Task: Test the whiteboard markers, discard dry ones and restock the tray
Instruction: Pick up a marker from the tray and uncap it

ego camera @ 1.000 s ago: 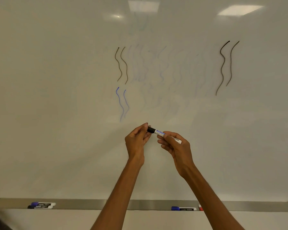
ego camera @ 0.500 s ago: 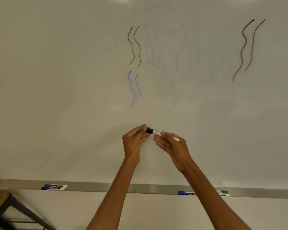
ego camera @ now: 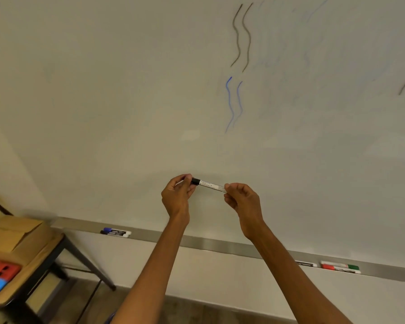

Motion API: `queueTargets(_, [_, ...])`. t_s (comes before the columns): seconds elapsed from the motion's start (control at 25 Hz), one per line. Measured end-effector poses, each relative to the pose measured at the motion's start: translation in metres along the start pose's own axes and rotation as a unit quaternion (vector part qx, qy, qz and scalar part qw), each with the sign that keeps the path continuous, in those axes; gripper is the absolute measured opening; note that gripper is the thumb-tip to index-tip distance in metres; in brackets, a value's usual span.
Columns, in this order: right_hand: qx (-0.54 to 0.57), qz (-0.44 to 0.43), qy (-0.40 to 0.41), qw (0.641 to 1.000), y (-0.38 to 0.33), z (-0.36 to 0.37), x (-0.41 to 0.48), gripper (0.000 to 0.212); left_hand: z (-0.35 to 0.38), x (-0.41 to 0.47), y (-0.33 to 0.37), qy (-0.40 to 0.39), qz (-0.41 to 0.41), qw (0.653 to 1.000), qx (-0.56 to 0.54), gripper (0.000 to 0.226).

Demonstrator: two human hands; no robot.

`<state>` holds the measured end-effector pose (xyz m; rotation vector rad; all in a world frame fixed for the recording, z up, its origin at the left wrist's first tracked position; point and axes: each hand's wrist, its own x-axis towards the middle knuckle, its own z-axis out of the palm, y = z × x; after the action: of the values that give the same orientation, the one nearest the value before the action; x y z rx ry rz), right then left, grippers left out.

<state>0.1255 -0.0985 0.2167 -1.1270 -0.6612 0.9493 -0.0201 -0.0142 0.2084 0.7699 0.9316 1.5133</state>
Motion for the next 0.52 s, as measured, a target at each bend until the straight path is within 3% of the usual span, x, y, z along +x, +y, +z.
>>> queueTargets(0.24, [0.006, 0.070, -0.016, 0.997, 0.053, 0.043, -0.008, 0.014, -0.077, 0.026, -0.012, 0.078, -0.013, 0.997, 0.018, 0.016])
queueTargets(0.52, [-0.088, 0.121, -0.017, 0.989, 0.122, 0.087, -0.001, 0.014, -0.161, 0.048, -0.028, 0.137, -0.030, 0.989, 0.055, 0.022])
